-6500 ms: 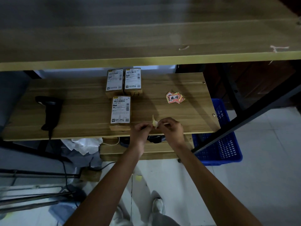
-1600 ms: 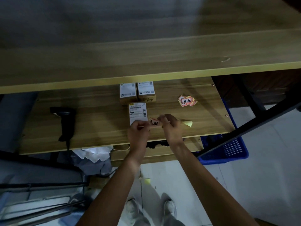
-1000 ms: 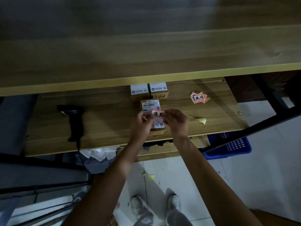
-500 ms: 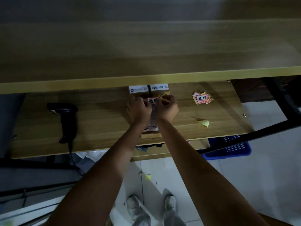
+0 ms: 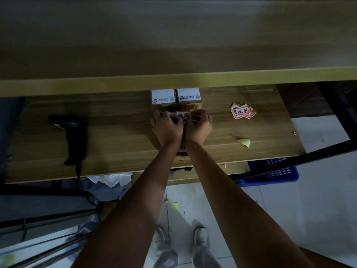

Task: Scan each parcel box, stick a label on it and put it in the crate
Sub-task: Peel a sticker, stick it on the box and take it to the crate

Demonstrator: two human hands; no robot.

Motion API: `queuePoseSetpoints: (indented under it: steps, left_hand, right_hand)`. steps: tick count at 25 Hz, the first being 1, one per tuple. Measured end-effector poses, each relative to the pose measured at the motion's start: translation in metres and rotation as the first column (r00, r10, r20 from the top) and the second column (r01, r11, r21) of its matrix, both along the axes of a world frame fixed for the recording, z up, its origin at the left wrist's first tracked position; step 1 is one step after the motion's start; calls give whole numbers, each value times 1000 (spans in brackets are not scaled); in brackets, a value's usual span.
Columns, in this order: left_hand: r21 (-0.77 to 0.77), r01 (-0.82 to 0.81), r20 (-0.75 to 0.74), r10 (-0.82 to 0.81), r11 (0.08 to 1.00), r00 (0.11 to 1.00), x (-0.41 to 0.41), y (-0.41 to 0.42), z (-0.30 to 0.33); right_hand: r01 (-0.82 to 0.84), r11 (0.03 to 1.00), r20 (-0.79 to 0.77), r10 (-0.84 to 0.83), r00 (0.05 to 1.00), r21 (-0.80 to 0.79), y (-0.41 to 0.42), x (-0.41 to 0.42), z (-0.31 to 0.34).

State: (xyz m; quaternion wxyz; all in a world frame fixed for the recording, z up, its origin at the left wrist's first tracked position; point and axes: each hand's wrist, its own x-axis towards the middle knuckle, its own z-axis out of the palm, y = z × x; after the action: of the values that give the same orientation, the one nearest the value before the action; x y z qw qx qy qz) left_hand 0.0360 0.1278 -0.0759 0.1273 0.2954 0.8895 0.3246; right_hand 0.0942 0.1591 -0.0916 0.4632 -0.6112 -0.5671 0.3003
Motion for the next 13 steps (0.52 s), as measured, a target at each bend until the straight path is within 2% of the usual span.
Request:
queuePoseSetpoints:
  steps: [8, 11, 13]
  left_hand:
    - [49, -49, 46, 46, 998, 998, -3, -1, -4]
    - [108, -104, 138, 88, 989, 987, -5, -4, -4]
    - [39, -52, 120, 47, 998, 992, -5, -6, -4]
  right_hand:
    - [-23, 1000, 77, 24, 997, -16, 1, -1, -1]
    - [-33, 990, 81, 44, 996, -138, 1, -1, 0]
    - [-122, 965, 96, 147, 984, -231, -3, 0, 2]
